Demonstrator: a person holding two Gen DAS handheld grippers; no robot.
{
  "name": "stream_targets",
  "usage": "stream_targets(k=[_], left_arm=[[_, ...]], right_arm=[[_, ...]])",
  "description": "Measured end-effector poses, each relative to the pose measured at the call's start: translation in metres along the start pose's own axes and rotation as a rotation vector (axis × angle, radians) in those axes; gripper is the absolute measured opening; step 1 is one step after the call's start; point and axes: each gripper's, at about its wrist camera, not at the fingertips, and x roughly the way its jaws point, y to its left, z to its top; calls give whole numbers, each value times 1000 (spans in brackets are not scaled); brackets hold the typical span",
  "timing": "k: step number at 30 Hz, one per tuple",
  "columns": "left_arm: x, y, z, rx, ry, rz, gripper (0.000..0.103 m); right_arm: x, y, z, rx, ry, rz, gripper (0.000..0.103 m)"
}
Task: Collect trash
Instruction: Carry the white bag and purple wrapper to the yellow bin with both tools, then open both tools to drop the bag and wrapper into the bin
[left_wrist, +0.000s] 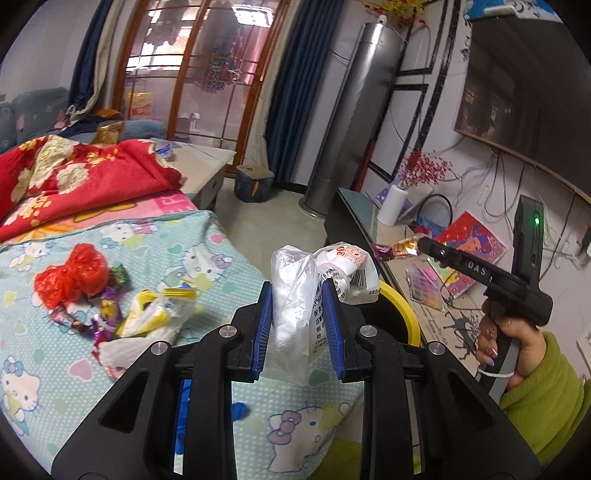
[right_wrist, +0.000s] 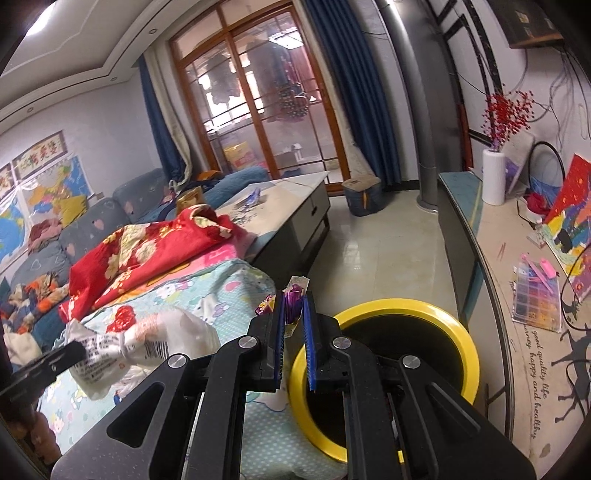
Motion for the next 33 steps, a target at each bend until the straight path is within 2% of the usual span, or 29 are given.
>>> stream_targets(k=[23,33], left_arm=[[75,-65,-14,147,127,-52,21],[113,-81,-28,182,193,-49,21]], right_arm=[[18,-69,-12,118,34,-121,9],[40,-104,-28,162,94,-173,9]])
